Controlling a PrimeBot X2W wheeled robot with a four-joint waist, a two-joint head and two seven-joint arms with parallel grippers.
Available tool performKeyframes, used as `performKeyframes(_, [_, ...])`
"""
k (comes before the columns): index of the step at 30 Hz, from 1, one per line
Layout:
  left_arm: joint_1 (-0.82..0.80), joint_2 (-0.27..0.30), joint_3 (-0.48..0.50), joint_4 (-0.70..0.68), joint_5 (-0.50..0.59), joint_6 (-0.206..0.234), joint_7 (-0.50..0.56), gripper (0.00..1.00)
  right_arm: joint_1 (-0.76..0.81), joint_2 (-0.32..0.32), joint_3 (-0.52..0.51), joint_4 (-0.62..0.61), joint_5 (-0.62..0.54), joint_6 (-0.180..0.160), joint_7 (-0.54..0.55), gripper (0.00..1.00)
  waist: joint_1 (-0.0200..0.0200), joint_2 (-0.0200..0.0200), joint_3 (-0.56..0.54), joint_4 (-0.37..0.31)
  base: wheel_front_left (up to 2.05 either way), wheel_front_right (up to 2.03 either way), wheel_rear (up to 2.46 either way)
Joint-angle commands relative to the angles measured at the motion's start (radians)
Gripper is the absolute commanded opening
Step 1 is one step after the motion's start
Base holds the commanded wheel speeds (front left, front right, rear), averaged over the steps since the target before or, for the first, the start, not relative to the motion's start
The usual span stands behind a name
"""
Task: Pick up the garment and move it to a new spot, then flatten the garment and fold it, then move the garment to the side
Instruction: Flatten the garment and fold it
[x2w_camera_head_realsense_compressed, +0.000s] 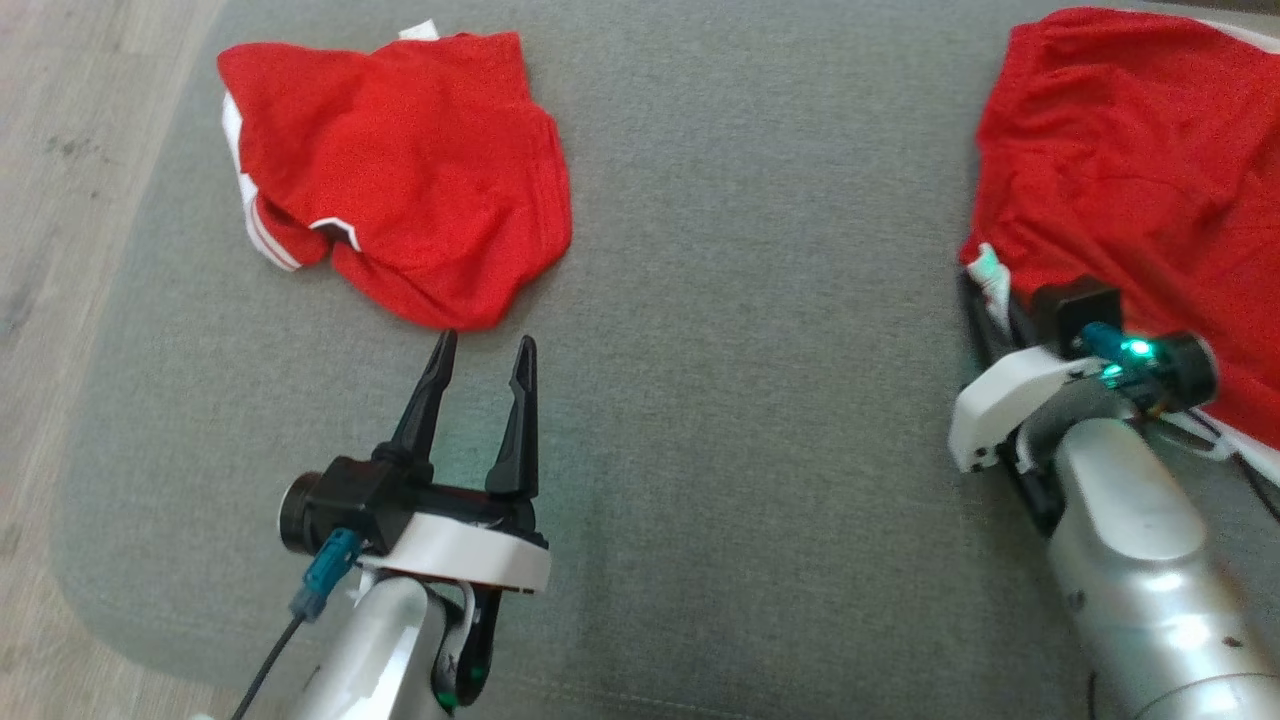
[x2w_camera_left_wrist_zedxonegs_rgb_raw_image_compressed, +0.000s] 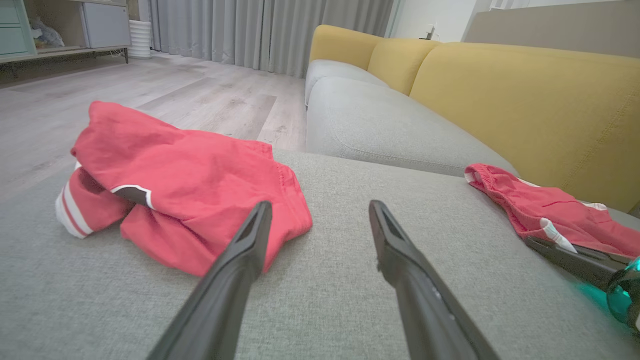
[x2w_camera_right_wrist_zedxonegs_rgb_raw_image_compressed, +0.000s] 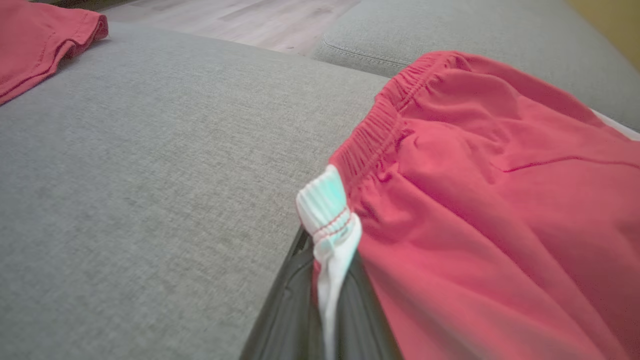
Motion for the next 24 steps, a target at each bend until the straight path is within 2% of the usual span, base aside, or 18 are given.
performKeyframes(1, [-0.034, 0.002, 0.025, -0.023, 0.002, 0.004, -0.010, 1.00, -0.011, 0.028, 0.048, -0.008, 0.017, 0.007, -0.021, 0.00, 0.0000, 0.0000, -0.012, -0.014, 0.00, 0.00, 0.00])
performKeyframes(7, [-0.029, 0.002, 0.026, -0.015, 0.009, 0.000, -0.010, 1.00, 0.007, 0.066, 0.218, 0.014, 0.122, 0.007, -0.053, 0.00, 0.0000, 0.0000, -0.044, -0.047, 0.00, 0.00, 0.00])
performKeyframes(13, [-0.023, 0.002, 0.026, -0.010, 0.007, 0.001, -0.010, 1.00, 0.030, 0.077, 0.377, -0.004, 0.238, 0.007, -0.057, 0.00, 0.0000, 0.0000, -0.069, -0.066, 0.00, 0.00, 0.00])
performKeyframes(23, [0.001, 0.002, 0.028, -0.013, 0.009, 0.001, -0.010, 1.00, 0.089, 0.074, 0.517, -0.079, 0.357, 0.007, -0.040, 0.00, 0.0000, 0.0000, -0.117, -0.080, 0.00, 0.00, 0.00])
performKeyframes(24, [0.003, 0.002, 0.028, -0.013, 0.009, 0.001, -0.010, 1.00, 0.090, 0.066, 0.518, -0.088, 0.355, 0.007, -0.043, 0.09, 0.0000, 0.0000, -0.123, -0.082, 0.00, 0.00, 0.00])
